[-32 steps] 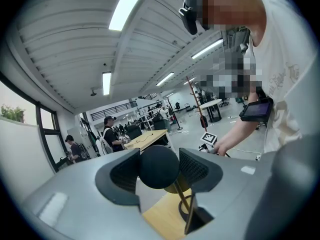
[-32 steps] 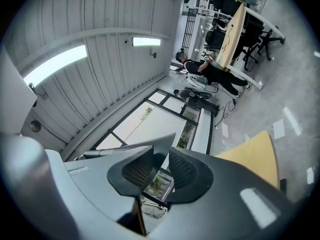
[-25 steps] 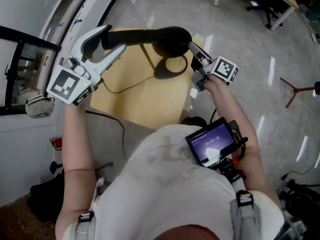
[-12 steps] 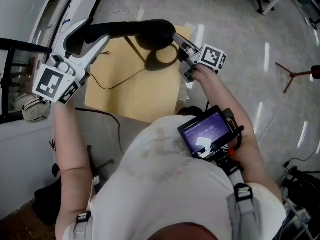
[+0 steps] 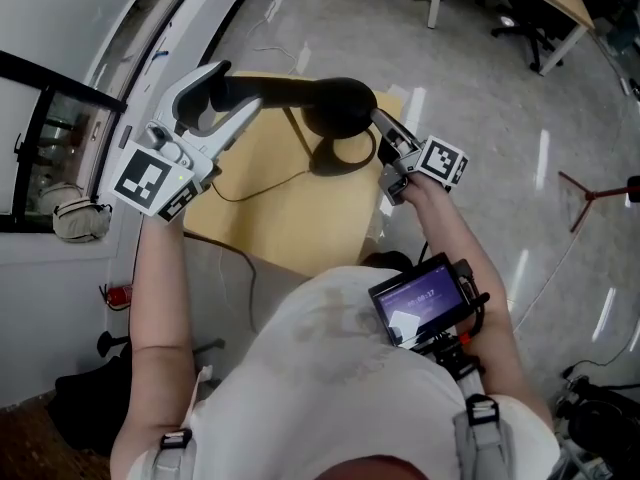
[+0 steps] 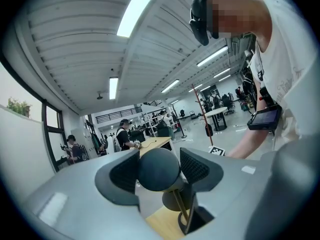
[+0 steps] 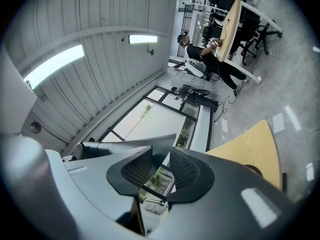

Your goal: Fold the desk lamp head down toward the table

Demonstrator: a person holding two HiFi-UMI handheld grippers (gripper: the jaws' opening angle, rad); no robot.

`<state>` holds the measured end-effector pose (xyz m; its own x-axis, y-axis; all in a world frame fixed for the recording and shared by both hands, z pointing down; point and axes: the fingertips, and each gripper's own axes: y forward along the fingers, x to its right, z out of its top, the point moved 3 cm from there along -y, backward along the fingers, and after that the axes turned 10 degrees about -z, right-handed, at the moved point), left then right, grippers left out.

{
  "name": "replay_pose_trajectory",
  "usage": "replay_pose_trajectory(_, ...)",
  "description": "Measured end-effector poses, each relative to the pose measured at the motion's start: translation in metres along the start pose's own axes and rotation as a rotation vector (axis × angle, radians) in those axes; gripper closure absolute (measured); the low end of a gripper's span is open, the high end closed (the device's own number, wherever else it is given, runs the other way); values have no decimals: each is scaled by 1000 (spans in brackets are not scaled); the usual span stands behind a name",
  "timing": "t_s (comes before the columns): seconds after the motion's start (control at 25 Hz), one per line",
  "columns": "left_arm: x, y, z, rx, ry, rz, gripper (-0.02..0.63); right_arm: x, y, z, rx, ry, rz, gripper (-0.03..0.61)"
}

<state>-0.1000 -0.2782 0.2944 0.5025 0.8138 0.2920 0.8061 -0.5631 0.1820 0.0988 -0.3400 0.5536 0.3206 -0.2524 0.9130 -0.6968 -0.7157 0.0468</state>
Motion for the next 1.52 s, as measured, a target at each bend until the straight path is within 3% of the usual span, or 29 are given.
replay_pose_trajectory(0.16, -6, -3, -1, 67, -82, 55, 364, -1, 0, 6, -14, -116, -48, 475)
replay_pose_trajectory(0.52, -2, -20, -8, 153, -138, 183, 365, -14, -13, 23, 37, -326, -124, 489)
replay_pose_trajectory(0.72, 6, -46, -26, 212, -226, 254, 391, -25, -18, 22, 33, -424, -161, 525)
replay_pose_trajectory(0.92, 25, -64, -55, 216, -301, 286, 424, -34, -27, 23, 30, -502, -178, 544)
replay_pose_trajectory(1.12, 49, -79, -92, 200, -365, 298, 502, -57, -32, 11, 18, -601, -159, 565)
replay_pose_trajectory(1.28, 61, -80, -98, 200, -395, 302, 571, -86, -36, 7, -6, -721, -134, 565)
replay_pose_trajectory(1.52, 98, -84, -112, 197, -423, 240, 607, -123, -51, -25, -53, -854, -67, 563)
